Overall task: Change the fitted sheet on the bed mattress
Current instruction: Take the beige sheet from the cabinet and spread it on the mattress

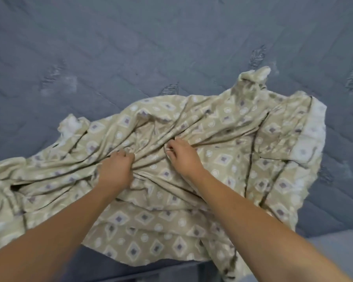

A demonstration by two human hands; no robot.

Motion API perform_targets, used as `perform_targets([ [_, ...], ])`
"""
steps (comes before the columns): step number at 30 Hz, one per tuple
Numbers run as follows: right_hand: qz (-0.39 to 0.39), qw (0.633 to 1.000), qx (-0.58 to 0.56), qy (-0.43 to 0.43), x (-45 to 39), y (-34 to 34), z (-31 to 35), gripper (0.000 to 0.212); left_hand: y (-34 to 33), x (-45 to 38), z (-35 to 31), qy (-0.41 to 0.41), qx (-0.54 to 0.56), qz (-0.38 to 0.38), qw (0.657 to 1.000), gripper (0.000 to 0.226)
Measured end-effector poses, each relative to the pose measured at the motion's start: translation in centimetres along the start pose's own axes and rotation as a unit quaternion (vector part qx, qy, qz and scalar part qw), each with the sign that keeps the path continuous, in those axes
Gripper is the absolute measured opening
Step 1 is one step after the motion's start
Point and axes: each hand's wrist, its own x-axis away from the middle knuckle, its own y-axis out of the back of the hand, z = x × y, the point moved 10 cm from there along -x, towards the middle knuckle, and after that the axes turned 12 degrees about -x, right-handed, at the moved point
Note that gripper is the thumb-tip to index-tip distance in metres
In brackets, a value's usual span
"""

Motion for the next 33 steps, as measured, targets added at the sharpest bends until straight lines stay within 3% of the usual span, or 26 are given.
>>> perform_targets([
  [5,-0.059,0.990,0.127,-0.010,6.3,6.7,-5.0,0.023,3.1,-1.6,-7.4,-0.062,0.053,-0.080,0.993,0.026],
  [10,-0.135,0.964,0.219,-0.061,14.1,16.8,-10.6,0.025,7.0,-2.2,-20.1,-0.162,0.099,-0.109,0.976,0.042],
  [12,-0.139,0.960,0.229,-0.084,16.6,19.4,-12.8,0.035,8.1,-2.0,-25.4,-0.197,0.088,-0.117,0.969,0.046],
  [16,-0.166,0.942,0.251,-0.150,20.5,23.7,-16.5,0.066,7.6,-2.4,-34.2,-0.207,0.138,-0.010,0.968,0.071],
  [20,-0.181,0.925,0.150,-0.298,24.2,27.5,-23.1,0.094,5.4,-1.9,-40.1,-0.214,0.099,0.066,0.970,0.092],
  [23,-0.169,0.934,0.088,-0.301,25.0,28.7,-26.3,0.073,4.6,-2.2,-42.5,-0.167,0.169,0.080,0.968,0.098],
  [27,-0.169,0.964,0.071,-0.195,23.9,30.2,-26.2,0.026,3.5,-2.9,-44.6,-0.100,0.327,0.105,0.934,0.103],
  [29,-0.161,0.974,0.034,-0.155,23.3,30.5,-25.4,0.027,2.7,-2.9,-45.2,-0.080,0.373,0.111,0.918,0.095],
  [33,-0.131,0.986,-0.037,-0.095,21.3,30.4,-22.6,0.037,2.6,-3.2,-43.9,-0.036,0.436,0.101,0.894,0.055],
])
